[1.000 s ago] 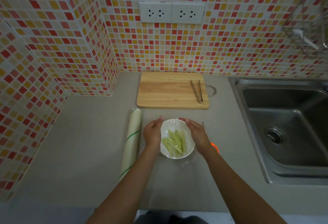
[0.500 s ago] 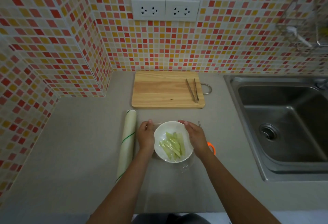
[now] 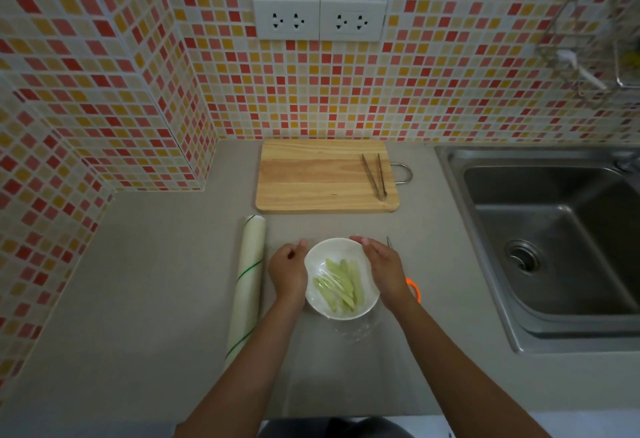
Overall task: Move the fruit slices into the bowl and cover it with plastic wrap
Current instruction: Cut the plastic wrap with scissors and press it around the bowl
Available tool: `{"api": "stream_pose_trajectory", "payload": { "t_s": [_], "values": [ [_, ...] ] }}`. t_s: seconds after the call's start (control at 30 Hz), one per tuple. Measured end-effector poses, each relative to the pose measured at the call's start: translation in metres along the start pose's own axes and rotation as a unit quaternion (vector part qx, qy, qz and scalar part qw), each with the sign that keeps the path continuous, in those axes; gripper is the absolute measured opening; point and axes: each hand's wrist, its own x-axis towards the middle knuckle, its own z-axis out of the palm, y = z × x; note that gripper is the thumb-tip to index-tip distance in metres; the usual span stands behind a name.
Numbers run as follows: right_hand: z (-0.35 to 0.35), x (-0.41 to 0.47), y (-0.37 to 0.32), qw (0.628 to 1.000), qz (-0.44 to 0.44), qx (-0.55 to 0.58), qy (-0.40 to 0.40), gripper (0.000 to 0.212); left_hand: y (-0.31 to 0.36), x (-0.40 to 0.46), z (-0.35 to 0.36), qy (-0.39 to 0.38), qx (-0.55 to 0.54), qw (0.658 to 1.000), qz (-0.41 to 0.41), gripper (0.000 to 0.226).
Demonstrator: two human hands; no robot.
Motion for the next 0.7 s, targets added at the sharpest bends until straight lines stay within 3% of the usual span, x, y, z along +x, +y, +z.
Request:
{"api": "stream_pose_trajectory", "payload": {
  "t_s": [0.33,0.47,0.7],
  "values": [
    [-0.002,-0.001,0.003,1.0,-0.005,0.016,0.016,0.026,-0.005,-0.004,0.008,0.091,0.072,0.985,0.125,0.04],
    [-0.001,0.0,0.005,1.0,-0.007,0.012,0.025,0.027,-0.004,-0.003,0.008,0.105,0.085,0.982,0.132,0.04],
    [0.0,0.0,0.005,0.999,-0.016,0.006,0.035,0.025,-0.013,0.007,0.005,0.054,0.015,0.991,0.122,0.039]
  ]
}}
